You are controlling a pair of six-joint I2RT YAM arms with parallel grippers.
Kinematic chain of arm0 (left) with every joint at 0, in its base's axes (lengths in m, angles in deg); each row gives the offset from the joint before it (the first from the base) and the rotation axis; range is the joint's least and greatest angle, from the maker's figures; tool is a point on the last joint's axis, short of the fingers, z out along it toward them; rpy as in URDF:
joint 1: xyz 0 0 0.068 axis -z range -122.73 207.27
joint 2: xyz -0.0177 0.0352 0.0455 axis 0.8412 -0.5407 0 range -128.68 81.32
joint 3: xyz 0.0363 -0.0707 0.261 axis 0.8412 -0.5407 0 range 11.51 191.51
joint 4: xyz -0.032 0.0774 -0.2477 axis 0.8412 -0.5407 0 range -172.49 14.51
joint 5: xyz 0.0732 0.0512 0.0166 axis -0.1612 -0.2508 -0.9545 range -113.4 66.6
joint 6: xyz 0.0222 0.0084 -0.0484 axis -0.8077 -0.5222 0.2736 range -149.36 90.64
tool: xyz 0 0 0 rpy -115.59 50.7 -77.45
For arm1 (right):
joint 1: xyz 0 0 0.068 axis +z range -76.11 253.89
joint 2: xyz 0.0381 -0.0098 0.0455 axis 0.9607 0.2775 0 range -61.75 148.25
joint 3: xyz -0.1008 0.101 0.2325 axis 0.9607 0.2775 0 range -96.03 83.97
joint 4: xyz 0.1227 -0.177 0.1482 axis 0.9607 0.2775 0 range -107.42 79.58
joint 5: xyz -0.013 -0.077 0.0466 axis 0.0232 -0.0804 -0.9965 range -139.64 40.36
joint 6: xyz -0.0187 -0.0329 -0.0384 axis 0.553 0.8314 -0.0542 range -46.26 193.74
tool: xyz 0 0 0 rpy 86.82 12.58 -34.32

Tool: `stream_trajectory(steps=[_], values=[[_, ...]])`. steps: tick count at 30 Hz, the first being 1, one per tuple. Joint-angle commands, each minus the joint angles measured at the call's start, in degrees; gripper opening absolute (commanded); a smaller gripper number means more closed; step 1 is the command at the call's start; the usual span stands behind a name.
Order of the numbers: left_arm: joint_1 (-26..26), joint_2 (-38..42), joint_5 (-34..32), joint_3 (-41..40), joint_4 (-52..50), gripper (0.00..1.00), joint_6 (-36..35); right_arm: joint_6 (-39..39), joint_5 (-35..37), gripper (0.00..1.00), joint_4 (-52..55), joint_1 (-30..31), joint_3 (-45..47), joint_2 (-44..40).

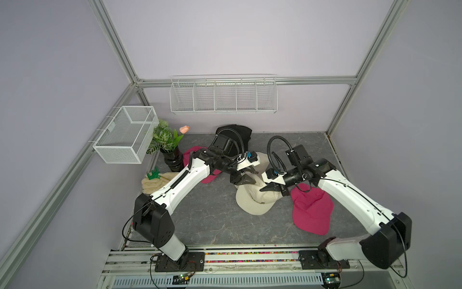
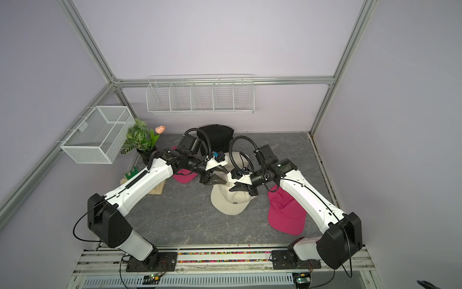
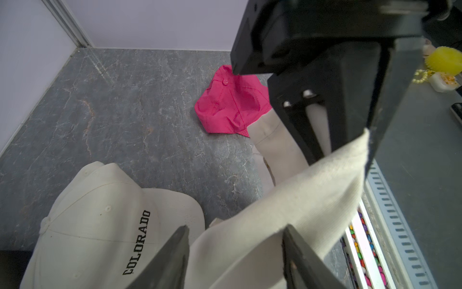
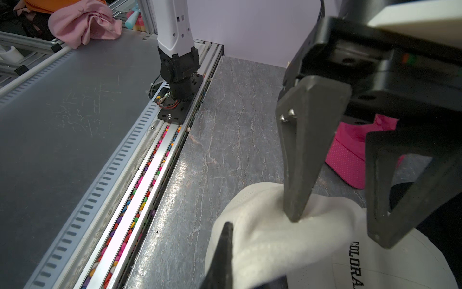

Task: Stack the baseball caps by color
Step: Pick up the baseball cap at the corner of the board.

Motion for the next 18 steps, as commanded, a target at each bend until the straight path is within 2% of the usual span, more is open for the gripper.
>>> stream_trajectory(steps=[1,3,5,7,14,18], values=[[0.3,-0.5,3.6,1.6,-3.0,0.60,-3.3,-1.1,-1.8,0.07,-2.1,0.5,-0.1,0.1],[0.3,-1.0,4.4,2.0,-4.5,0.59,-4.2,-1.7,-1.1,0.07,-3.2,0.4,0.4,-0.4],[0.3,-1.4,4.5,2.5,-5.4,0.49,-4.6,-2.0,-0.5,0.07,-3.8,0.5,0.7,-0.6],[0.4,-1.6,3.5,2.5,-5.5,0.44,-4.3,-2.2,-0.4,0.07,-4.1,0.4,0.9,-1.0],[0.2,0.7,-0.1,2.1,-3.4,0.02,-3.6,-3.4,-0.1,0.07,-5.8,0.3,2.3,-1.8],[-2.2,4.9,-3.0,0.5,-3.4,0.00,-3.9,-2.9,0.9,0.10,-2.9,-0.7,2.3,-1.7]])
